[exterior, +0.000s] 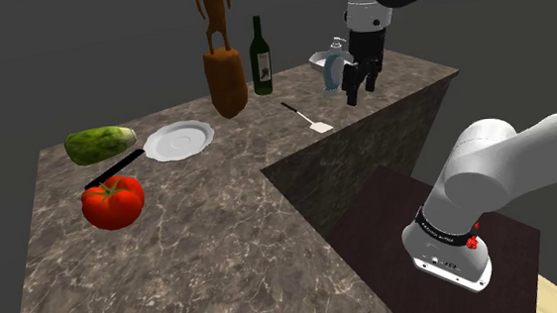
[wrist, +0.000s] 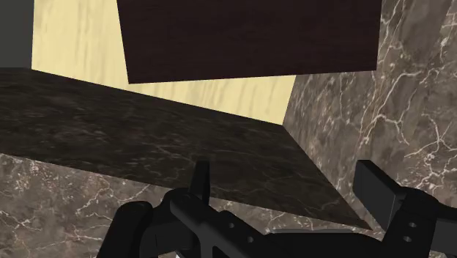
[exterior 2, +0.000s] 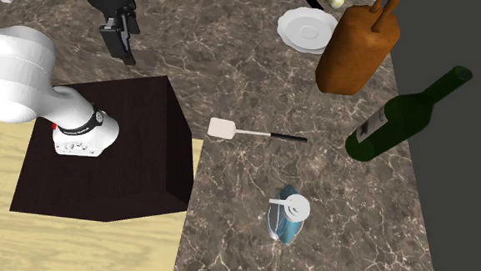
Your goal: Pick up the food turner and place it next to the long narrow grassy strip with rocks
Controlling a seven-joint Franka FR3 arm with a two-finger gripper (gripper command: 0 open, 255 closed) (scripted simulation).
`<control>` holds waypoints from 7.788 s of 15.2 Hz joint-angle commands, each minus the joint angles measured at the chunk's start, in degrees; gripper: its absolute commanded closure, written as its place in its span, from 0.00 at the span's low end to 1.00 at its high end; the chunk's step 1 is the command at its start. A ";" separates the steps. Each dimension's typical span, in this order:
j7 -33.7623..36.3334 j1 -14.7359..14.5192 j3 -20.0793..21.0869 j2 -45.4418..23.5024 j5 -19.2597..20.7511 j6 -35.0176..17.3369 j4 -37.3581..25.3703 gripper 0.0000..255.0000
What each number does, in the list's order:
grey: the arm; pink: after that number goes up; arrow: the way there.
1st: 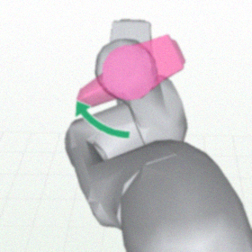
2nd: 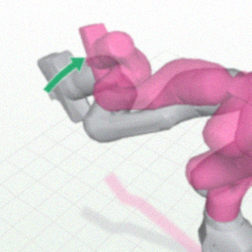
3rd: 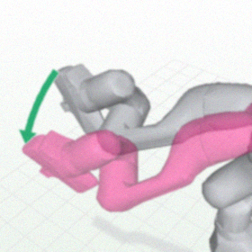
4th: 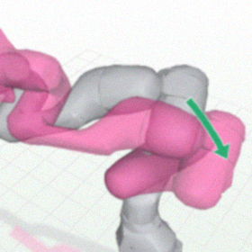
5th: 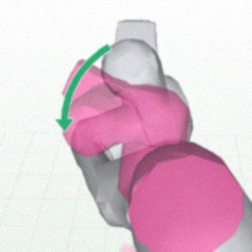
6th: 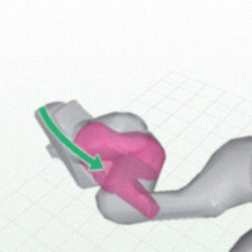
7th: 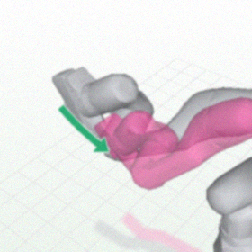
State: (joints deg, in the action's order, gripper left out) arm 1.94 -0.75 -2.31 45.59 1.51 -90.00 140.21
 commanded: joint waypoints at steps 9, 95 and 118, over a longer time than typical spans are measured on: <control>0.27 1.92 -2.70 -13.95 1.39 -15.73 -0.76 0.00; 32.36 -12.82 5.20 -59.68 1.63 -29.13 -38.34 1.00; 48.68 -25.98 8.79 -83.77 5.76 -20.43 -70.20 1.00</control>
State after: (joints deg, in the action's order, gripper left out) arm 50.61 -26.82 6.50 -38.21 7.25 -109.50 69.08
